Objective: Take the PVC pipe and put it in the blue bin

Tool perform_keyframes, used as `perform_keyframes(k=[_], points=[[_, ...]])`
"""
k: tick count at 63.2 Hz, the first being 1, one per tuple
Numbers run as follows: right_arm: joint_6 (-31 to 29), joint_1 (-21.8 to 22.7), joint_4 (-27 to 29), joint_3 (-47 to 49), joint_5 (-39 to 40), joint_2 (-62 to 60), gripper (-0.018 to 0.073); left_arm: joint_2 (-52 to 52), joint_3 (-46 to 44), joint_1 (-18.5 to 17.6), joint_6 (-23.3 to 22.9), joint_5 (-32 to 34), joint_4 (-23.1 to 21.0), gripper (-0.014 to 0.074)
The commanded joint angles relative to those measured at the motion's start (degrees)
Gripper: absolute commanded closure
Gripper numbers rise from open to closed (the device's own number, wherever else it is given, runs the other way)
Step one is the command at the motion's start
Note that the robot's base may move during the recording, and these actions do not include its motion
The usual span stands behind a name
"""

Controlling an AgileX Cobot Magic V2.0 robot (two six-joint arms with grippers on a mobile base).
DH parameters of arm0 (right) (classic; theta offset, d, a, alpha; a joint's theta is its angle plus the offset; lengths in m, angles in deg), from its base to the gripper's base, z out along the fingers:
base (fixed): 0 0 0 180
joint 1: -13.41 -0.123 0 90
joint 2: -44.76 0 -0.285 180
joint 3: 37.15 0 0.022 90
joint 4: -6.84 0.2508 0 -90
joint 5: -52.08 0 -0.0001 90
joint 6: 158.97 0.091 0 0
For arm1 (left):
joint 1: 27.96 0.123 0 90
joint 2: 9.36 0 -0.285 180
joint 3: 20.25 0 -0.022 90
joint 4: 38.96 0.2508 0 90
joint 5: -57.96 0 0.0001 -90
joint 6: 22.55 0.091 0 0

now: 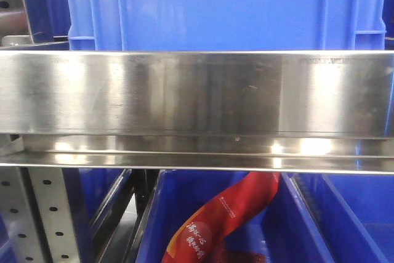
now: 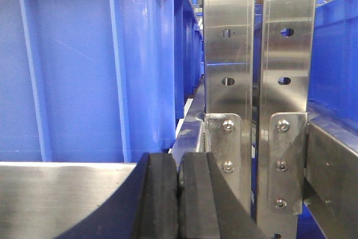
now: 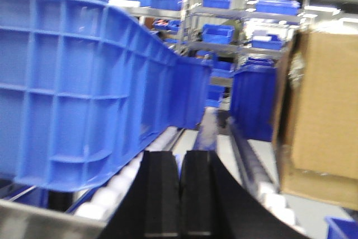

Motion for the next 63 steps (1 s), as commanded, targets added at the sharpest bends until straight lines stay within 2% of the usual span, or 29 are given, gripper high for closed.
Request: perform_keyframes(k=[1,39,63], points=[[0.1,1.0,0.2,-0.1,3.5,-0.2,0.0728,0.3,-0.1,0.3,-0.4,1.0,-0.2,0.0707],[0.1,6.0,0.2,-0.1,3.8,-0.3,0.0728,0.3,-0.1,0.3,-0.4,1.0,-0.2,0.0707],[0.1,6.0,0.2,-0.1,3.9,-0.6,0.0728,0.3,-0.1,0.3,-0.4,1.0,-0.2,0.0707]])
